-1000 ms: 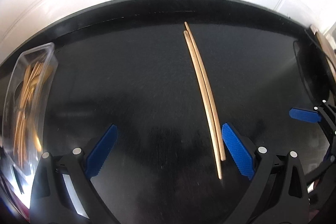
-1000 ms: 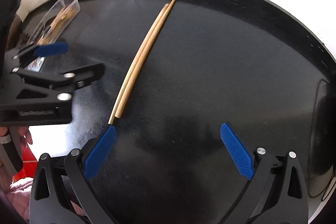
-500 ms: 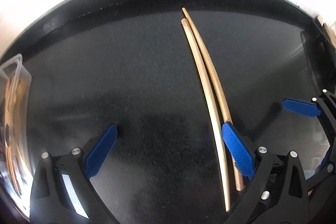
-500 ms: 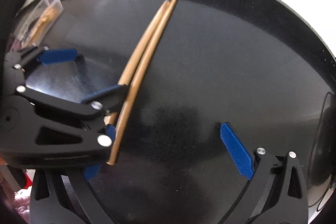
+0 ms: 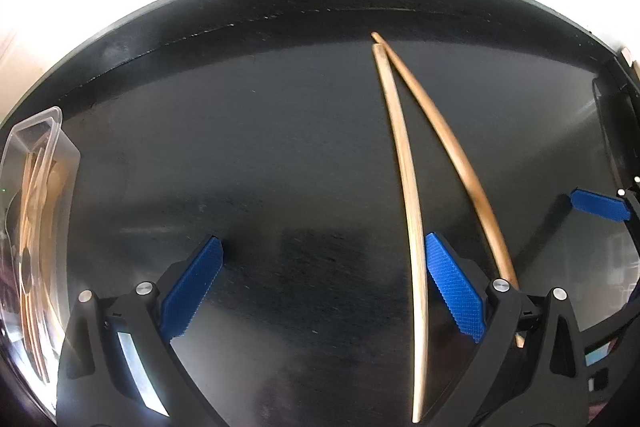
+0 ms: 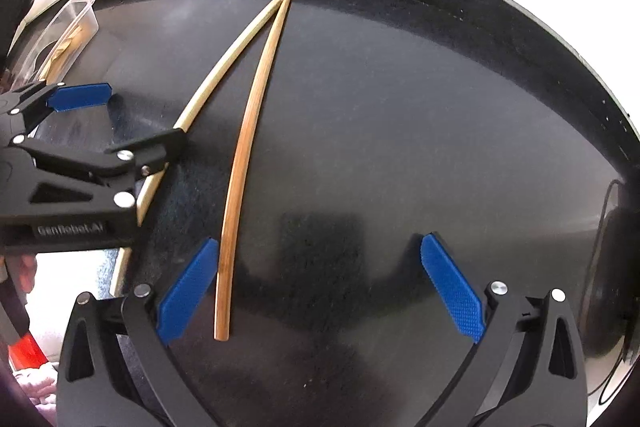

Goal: Organize utensils
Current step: 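Move both open tools back over the last two chopsticks on the tray, then close the left tool on one chopstick while the right tool grasps the other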

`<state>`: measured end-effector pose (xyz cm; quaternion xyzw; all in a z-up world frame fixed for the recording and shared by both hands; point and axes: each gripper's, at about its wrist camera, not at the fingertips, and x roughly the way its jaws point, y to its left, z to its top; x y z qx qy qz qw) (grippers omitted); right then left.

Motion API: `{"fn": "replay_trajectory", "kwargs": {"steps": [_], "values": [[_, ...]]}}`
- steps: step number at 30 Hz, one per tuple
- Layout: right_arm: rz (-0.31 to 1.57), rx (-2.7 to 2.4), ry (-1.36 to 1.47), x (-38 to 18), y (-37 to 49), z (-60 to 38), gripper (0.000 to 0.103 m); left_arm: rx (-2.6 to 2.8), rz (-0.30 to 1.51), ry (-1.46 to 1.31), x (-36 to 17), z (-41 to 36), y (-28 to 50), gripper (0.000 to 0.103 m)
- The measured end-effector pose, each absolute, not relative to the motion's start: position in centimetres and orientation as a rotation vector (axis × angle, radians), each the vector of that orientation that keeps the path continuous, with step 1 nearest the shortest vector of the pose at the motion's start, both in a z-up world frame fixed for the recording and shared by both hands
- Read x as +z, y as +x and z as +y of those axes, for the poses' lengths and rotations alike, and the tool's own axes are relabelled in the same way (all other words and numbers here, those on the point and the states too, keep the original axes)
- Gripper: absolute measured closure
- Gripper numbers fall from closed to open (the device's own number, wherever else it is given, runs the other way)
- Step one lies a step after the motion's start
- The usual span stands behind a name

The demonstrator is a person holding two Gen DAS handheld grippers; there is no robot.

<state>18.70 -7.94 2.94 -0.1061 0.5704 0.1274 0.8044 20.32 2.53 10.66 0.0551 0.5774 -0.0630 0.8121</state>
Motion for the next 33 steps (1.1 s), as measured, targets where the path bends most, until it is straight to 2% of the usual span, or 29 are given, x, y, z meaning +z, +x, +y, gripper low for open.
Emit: {"fn": "replay_trajectory", "kwargs": {"steps": [20, 29, 31, 32, 33], "values": [[1.227, 0.311, -0.266, 3.3, 23.2, -5.6, 0.005, -0.150, 1.235, 0.133, 10.8, 4.4, 26.5, 0.005], [1.199, 0.307, -0.252, 3.4, 22.3, -6.8, 0.005, -0.177, 1.215, 0.147, 11.3, 6.1, 27.1, 0.007], [1.185, 0.324, -0.263, 3.4, 21.9, -7.1, 0.006, -0.217, 1.172, 0.179, 12.0, 6.1, 26.9, 0.025], [1.171, 0.343, -0.271, 3.5, 21.6, -7.2, 0.013, -0.218, 1.155, 0.185, 12.3, 6.0, 26.8, 0.053], [1.147, 0.367, -0.278, 3.8, 21.2, -7.3, 0.020, -0.212, 1.145, 0.185, 12.6, 6.0, 26.8, 0.096]]}}
